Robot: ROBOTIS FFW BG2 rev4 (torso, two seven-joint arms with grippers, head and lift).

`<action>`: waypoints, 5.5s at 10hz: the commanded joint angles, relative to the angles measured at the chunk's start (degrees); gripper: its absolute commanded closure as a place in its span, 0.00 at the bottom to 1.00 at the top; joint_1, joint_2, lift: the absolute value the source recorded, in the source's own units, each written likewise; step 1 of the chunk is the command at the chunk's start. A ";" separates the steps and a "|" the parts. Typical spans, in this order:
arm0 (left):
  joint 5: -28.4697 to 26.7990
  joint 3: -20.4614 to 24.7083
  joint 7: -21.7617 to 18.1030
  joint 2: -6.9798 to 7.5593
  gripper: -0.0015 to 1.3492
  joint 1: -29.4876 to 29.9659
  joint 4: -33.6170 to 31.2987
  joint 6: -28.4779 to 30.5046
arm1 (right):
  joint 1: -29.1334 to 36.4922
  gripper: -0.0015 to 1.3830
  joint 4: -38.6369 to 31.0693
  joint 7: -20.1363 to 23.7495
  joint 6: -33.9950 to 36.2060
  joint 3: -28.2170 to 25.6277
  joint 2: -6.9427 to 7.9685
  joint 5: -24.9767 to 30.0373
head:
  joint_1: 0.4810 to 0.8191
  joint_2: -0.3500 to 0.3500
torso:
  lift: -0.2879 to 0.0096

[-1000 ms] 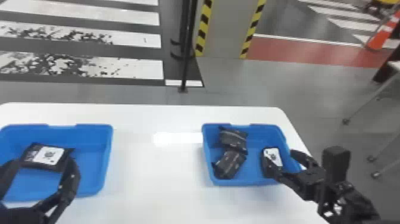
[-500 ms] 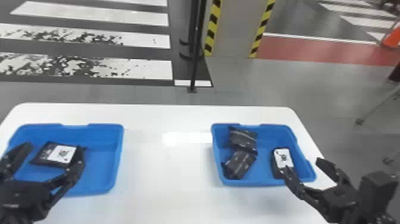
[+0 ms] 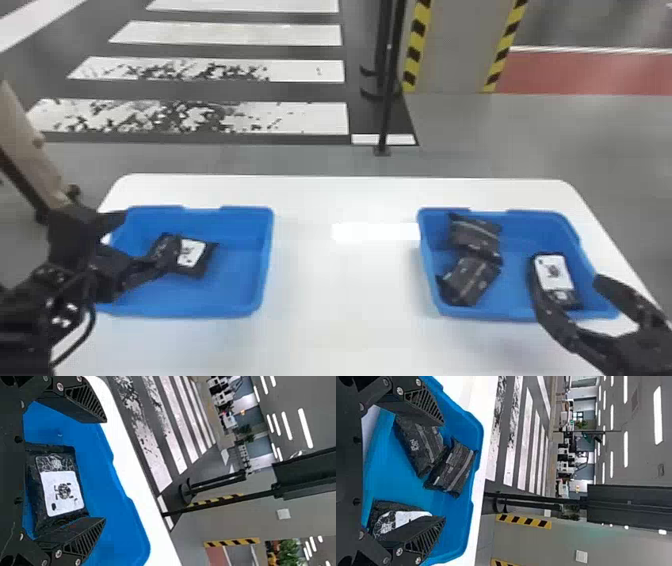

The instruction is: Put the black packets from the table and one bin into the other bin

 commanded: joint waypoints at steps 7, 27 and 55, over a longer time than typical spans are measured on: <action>-5.46 -12.11 -4.73 8.09 0.12 -12.67 19.37 8.37 | -1.32 0.14 3.04 0.81 0.00 4.56 -1.34 -2.18 | 0.63 0.52 | 0.60; 6.77 -10.85 -3.77 5.72 0.90 -11.55 8.54 20.04 | -2.02 0.14 7.40 1.87 0.14 5.82 -1.52 -6.29 | 0.63 0.55 | 0.60; 59.67 -19.65 -7.90 1.85 0.90 -0.30 -4.68 5.56 | -30.00 0.51 0.22 -0.94 16.17 32.21 -7.14 -21.60 | 0.63 0.55 | 0.60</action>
